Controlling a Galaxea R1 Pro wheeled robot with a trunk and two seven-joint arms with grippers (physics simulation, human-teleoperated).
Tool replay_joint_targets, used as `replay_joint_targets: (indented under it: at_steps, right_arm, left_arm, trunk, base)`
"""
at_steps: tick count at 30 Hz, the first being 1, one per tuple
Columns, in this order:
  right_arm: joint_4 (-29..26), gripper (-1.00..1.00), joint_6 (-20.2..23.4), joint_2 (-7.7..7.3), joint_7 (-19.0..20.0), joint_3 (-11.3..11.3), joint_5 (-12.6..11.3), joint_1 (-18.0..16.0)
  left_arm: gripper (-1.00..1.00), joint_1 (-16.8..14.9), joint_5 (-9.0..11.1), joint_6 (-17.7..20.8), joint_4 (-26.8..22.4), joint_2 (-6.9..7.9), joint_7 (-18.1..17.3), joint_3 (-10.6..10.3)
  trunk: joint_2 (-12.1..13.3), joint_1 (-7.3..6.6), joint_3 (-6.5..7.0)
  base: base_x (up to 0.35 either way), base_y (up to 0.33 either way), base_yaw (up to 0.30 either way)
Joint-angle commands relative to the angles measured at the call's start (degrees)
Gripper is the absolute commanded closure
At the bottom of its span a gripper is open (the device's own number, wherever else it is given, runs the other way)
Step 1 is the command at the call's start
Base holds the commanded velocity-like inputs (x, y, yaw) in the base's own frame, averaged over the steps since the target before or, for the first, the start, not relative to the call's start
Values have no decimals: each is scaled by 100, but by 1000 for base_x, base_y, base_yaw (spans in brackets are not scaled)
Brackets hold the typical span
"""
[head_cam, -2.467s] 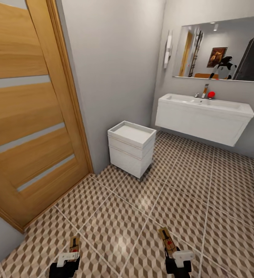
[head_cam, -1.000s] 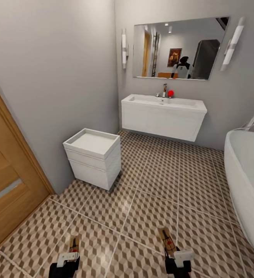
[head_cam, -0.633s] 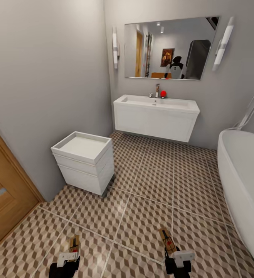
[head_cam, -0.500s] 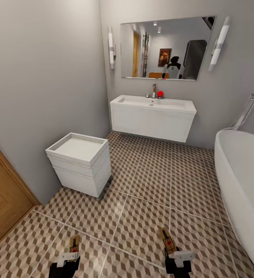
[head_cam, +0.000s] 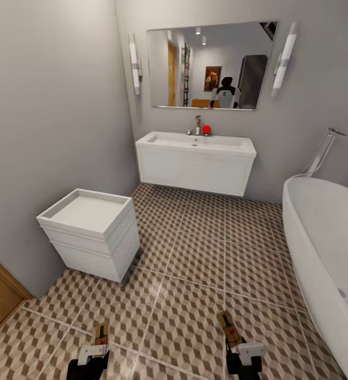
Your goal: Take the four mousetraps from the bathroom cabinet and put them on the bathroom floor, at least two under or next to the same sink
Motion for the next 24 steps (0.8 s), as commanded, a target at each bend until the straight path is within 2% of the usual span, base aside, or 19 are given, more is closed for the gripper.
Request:
replay_joint_targets:
  at_steps: [1, 24]
  right_arm:
    - [6, 100, -8, -3, -53, 27, 19, -5]
    - [7, 100, -8, -11, -53, 27, 19, -5]
  left_arm:
    - [100, -6, 30, -23, 15, -3, -15, -41]
    - [100, -9, 32, -23, 15, -5, -15, -42]
  trunk:
    - [-2, 2, -5]
    - [-2, 2, -5]
  base:
    - [211, -2, -122]
    - [211, 0, -122]
